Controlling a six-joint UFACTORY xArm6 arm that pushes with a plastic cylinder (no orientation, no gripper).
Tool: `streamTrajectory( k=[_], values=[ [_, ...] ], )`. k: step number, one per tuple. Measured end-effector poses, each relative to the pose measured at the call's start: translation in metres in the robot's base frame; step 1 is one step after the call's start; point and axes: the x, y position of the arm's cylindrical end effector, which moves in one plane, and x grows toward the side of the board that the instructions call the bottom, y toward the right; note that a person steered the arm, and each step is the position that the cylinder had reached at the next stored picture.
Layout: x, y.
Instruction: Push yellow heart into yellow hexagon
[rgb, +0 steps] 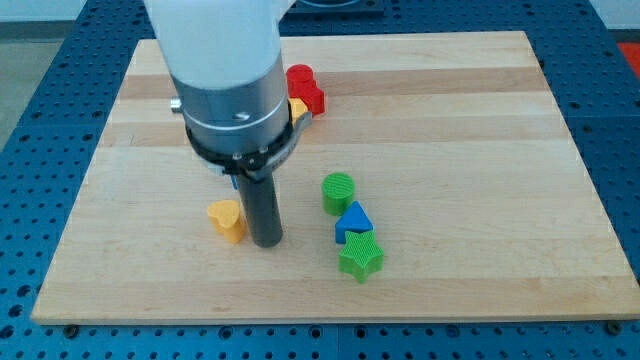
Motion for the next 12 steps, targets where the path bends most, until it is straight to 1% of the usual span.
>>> streamTrajectory(
  k=[1,2,3,4,5,6,9,12],
  values=[
    [0.020,-0.038],
    [0.016,-0.077],
    [-0.006,-0.072],
    [-0.024,-0.046],
    [-0.027,-0.012],
    [-0.033,0.005],
    [-0.023,0.016],
    [-0.025,0.036]
  ],
)
